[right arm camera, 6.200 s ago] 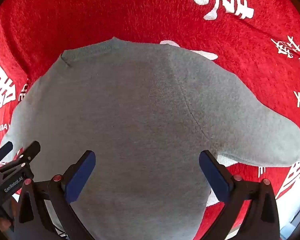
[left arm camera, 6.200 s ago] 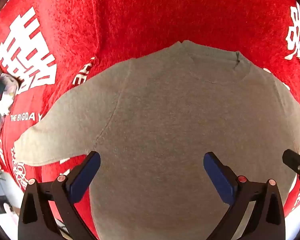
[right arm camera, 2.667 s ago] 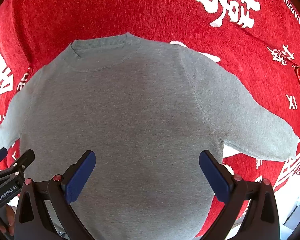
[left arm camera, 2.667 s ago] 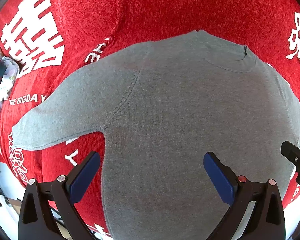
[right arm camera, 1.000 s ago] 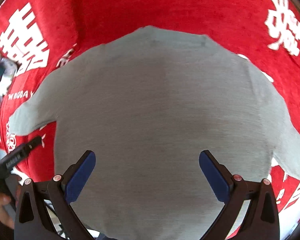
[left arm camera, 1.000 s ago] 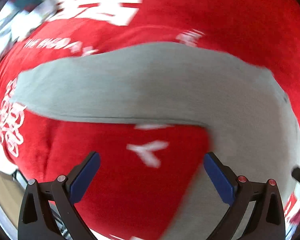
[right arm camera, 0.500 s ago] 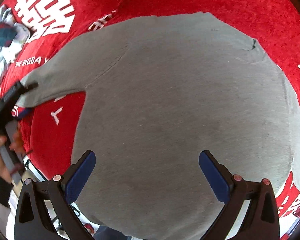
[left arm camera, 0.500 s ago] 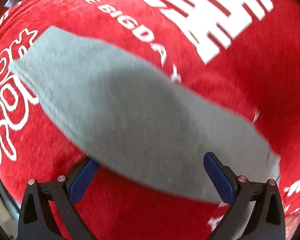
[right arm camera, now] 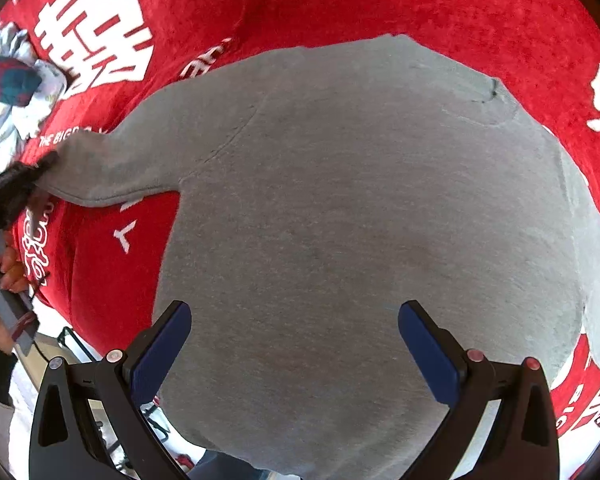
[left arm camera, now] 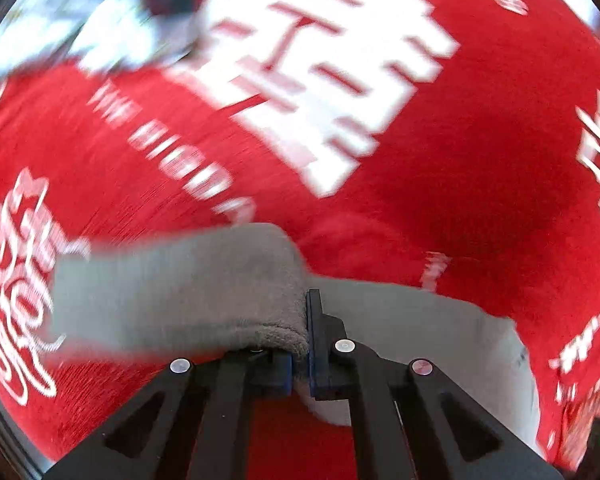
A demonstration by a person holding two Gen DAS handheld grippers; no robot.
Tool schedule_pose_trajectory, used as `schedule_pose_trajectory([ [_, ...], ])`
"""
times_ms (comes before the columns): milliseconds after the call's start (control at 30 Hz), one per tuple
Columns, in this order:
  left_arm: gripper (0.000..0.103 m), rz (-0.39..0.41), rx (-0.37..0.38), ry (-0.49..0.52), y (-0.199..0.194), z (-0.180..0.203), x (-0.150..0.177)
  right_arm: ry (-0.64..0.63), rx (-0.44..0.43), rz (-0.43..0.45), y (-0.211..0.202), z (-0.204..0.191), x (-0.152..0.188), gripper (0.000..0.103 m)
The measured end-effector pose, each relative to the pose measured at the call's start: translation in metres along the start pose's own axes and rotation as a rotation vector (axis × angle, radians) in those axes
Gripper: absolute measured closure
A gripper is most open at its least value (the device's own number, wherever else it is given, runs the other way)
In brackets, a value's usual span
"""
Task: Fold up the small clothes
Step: 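Grasp a grey sleeve with the left tool and fold it across the body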
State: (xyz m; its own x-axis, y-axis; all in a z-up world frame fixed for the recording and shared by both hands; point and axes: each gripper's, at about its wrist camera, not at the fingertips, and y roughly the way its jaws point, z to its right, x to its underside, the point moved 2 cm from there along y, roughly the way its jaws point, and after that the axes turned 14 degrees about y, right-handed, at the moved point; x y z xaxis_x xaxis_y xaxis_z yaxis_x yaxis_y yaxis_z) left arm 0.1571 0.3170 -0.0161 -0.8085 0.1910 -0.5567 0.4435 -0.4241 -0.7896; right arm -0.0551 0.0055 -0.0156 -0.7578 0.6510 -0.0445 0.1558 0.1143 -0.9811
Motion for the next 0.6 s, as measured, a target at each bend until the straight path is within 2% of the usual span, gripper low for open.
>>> schedule_pose_trajectory([
  [133,0.097,0.064,0.113,0.167,-0.013,0.080,-0.027,0.058,-0.021,0.025,-0.012,0.030,-0.004,0.000],
  [267,0.097,0.063,0.245,0.292,-0.009,0.174,-0.031,0.129,-0.045,0.080,-0.032,0.069,-0.010,0.000],
  [433,0.097,-0.056,0.360,0.434,0.032,0.290,0.007,0.245,-0.029,0.120,-0.047,0.134,-0.015,0.000],
  [533,0.097,-0.155,0.356,0.544,0.065,0.340,0.047,0.320,-0.013,0.106,-0.042,0.172,-0.015,0.000],
  [600,0.097,-0.234,0.327,0.604,0.088,0.357,0.074,0.360,-0.011,0.094,-0.037,0.191,-0.012,0.000],
])
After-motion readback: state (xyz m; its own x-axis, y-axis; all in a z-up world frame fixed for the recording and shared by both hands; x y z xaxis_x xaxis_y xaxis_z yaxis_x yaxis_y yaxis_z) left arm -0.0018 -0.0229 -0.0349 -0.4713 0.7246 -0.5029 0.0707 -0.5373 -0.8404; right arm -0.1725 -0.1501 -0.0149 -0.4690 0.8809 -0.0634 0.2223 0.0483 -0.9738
